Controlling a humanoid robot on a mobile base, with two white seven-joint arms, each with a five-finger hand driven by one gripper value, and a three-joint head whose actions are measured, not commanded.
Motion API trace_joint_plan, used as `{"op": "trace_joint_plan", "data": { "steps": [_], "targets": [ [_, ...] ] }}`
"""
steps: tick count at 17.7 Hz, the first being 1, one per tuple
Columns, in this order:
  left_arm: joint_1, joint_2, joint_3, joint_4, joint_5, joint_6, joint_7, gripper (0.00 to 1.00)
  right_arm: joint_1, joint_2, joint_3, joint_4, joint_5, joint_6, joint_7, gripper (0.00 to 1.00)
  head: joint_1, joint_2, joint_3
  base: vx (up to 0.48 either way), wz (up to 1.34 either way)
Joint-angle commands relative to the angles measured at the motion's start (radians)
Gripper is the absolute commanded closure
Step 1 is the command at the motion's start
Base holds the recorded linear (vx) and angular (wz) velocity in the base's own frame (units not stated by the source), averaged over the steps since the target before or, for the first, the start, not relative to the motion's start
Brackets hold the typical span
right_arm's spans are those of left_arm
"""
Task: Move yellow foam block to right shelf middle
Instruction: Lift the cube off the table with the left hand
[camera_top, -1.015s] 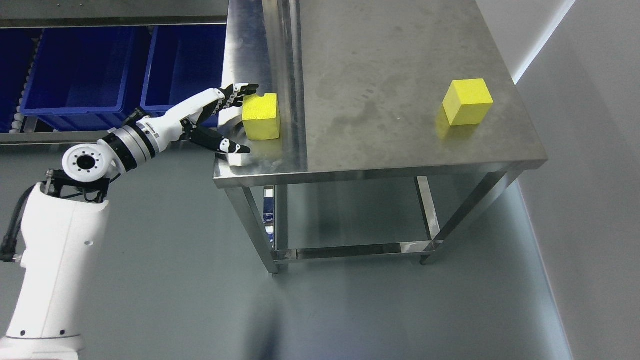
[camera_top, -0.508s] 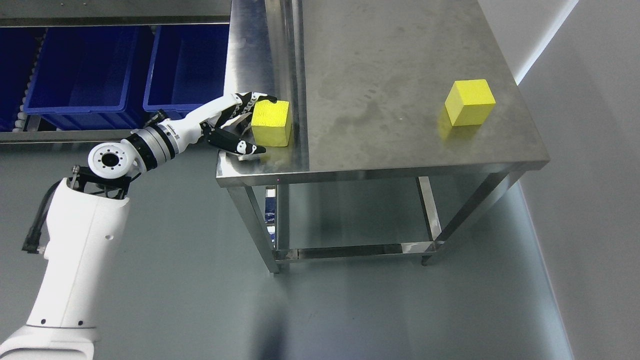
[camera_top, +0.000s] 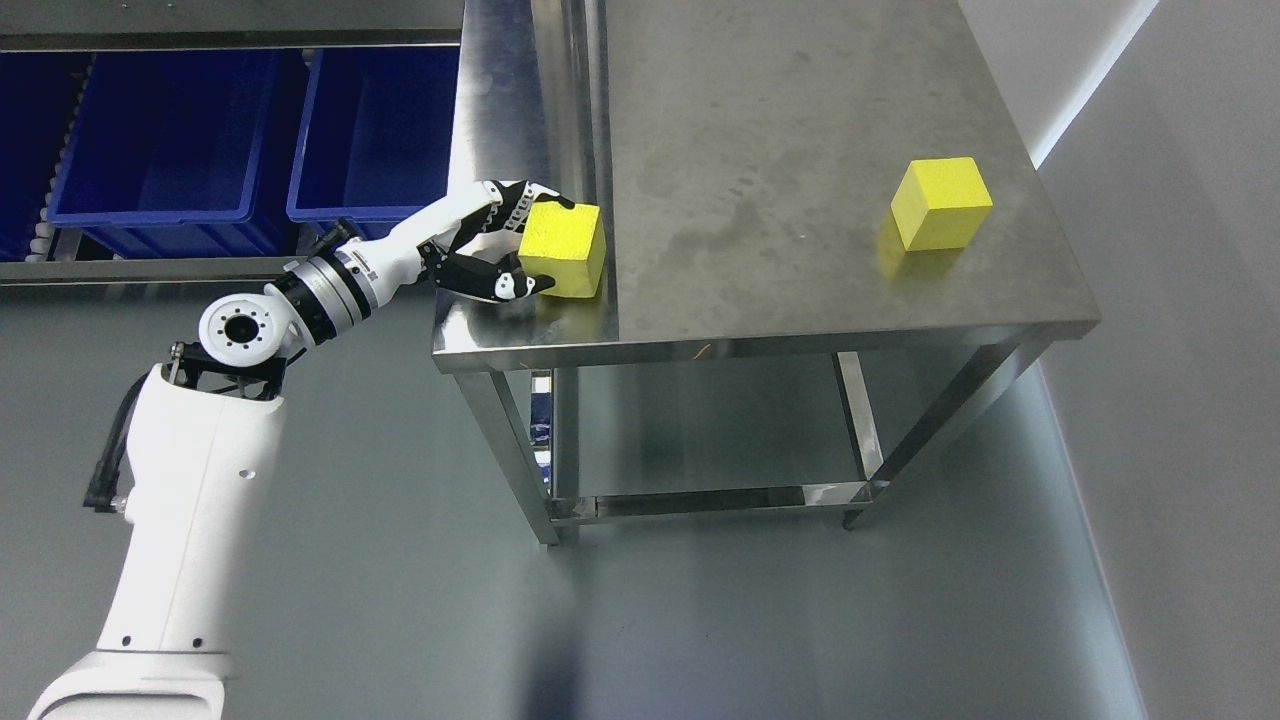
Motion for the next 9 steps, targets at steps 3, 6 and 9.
{"op": "trace_joint_plan", "data": {
  "steps": [3,6,9],
  "targets": [
    [-0.038,-0.182,0.274,0.001,0.011,-0.003,0.020,0.63,0.002,-0.017,0.000,-0.017,0.003,0.001,0.001,0.00,0.0000,0.000,0.000,-0.001,0.01],
    [-0.039,-0.182,0.279,-0.003,0.226,-0.005,0.212,0.61,0.002,-0.017,0.000,-0.017,0.003,0.001,0.001,0.00,0.0000,0.000,0.000,-0.010,0.06],
    [-0.045,-0.182,0.272,-0.003,0.356,-0.069,0.401,0.61,0.002,-0.017,0.000,-0.017,0.003,0.001,0.001,0.00,0.0000,0.000,0.000,-0.015,0.16]
  ]
}}
